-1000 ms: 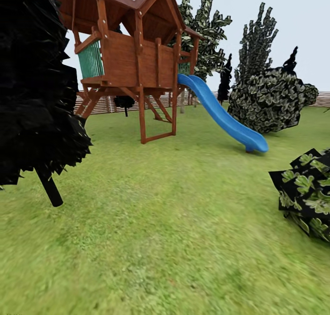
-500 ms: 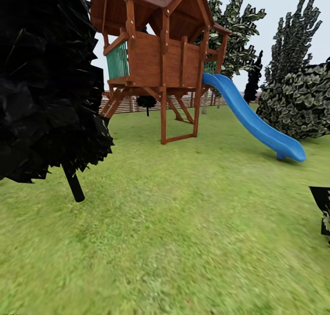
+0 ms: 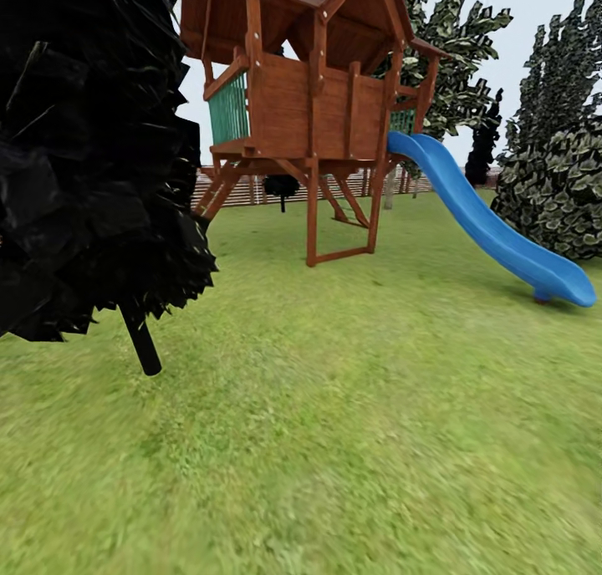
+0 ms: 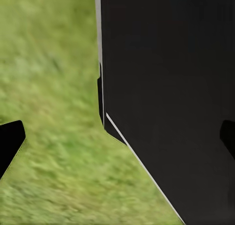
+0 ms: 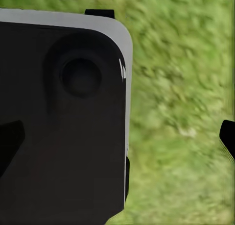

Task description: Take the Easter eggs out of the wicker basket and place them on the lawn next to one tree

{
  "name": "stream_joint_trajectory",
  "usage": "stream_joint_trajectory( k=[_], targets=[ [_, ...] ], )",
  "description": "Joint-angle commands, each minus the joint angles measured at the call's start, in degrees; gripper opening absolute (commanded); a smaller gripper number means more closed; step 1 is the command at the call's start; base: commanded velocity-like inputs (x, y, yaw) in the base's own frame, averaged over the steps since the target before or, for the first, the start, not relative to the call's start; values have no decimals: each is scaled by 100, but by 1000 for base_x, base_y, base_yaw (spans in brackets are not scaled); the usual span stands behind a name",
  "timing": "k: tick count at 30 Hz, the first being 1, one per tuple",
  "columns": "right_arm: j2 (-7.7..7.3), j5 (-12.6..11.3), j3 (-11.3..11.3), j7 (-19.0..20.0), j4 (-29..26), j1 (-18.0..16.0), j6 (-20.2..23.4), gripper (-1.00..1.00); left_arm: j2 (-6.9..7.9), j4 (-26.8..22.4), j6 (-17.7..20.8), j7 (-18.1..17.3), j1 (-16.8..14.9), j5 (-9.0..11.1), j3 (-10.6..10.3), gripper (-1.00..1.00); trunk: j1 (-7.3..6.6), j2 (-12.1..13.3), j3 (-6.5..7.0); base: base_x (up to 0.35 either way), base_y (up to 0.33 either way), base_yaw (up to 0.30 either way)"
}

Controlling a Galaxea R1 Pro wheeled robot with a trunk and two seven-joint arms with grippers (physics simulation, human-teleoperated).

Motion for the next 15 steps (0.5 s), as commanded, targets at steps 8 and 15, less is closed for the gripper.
stream_joint_trajectory(
  k=[8,15],
  targets=[
    [0,3,2,28,6,-3,-5,100,1,-1,-1,-2,-1,-1,2,100,3,-2,-4,336,0,-243],
    [0,3,2,27,4,-3,-3,100,1,-1,-1,-2,-1,-1,2,100,3,-2,-4,336,0,-247]
  ],
)
